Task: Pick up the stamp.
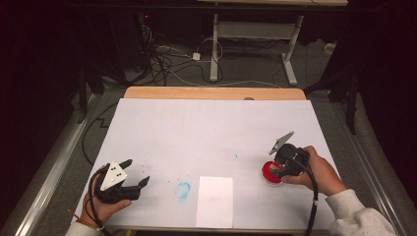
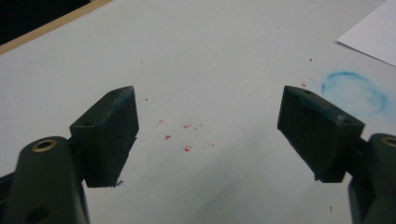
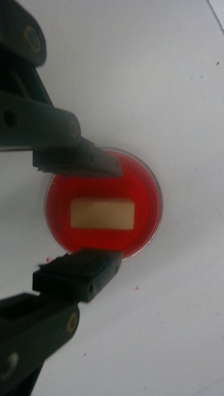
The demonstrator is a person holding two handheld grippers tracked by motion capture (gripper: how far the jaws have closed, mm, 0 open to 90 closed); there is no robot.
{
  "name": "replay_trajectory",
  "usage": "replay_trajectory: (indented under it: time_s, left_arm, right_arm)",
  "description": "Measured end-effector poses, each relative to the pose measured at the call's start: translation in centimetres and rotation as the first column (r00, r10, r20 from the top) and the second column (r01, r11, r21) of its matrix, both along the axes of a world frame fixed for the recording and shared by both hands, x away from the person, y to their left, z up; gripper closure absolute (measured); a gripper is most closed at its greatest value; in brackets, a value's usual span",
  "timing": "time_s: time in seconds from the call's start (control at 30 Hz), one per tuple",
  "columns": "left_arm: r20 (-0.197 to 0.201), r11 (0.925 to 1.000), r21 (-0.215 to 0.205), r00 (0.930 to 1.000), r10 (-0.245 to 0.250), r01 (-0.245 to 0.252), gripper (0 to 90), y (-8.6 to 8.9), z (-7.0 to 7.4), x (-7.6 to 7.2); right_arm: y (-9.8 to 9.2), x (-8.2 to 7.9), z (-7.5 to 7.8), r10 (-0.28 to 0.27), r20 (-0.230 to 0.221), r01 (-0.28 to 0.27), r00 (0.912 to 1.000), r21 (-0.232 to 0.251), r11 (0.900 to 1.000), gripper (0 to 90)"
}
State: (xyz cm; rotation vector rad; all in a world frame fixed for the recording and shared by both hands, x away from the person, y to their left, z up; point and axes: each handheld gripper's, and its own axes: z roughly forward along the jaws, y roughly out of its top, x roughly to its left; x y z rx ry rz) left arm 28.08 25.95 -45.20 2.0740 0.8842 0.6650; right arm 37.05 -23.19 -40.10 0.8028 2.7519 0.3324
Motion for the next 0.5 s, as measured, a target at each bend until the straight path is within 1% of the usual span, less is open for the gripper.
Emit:
replay_trajectory:
  time_s: [0.07, 0.13, 0.2, 0.27, 0.33, 0.4, 0.5]
  left_arm:
    - [0.000, 1.0000, 0.002, 1.0000, -0.001, 0.001, 19.9, 0.0, 0.0, 0.0]
    - [0.000, 1.0000, -0.001, 1.0000, -0.003, 0.003, 19.9, 0.0, 0.0, -0.1]
    - [0.001, 1.0000, 0.000, 1.0000, -0.007, 0.007, 20.0, 0.0, 0.0, -0.1]
    - [0.001, 1.0000, 0.003, 1.0000, -0.007, 0.007, 20.2, 0.0, 0.0, -0.1]
    - [0.000, 1.0000, 0.003, 1.0000, -0.007, 0.007, 20.2, 0.0, 0.0, -0.1]
    - [-0.002, 1.0000, 0.006, 1.0000, -0.008, 0.008, 20.2, 0.0, 0.0, -0.1]
    - [-0.004, 0.9999, 0.006, 1.0000, -0.009, 0.009, 20.4, 0.0, 0.0, -0.1]
  right_arm:
    - [0.3, 0.2, -0.1, 0.000, -0.001, 0.000, 1.0000, -0.008, 1.000, 59.2]
    - [0.5, 0.3, -0.3, 0.013, -0.023, -0.013, 0.9997, -0.005, 1.000, 64.0]
    - [0.7, 0.4, -0.5, 0.021, -0.027, -0.021, 0.9994, -0.020, 1.000, 65.8]
    - [0.8, 0.5, -0.7, 0.028, -0.036, -0.029, 0.9990, -0.026, 0.999, 70.1]
    - [1.0, 0.5, -0.9, 0.021, -0.034, -0.022, 0.9992, -0.035, 0.999, 74.6]
    - [1.0, 0.6, -1.0, 0.024, -0.036, -0.026, 0.9991, -0.040, 0.999, 74.5]
    - [1.1, 0.7, -1.4, 0.024, -0.032, -0.026, 0.9992, -0.064, 0.998, 74.9]
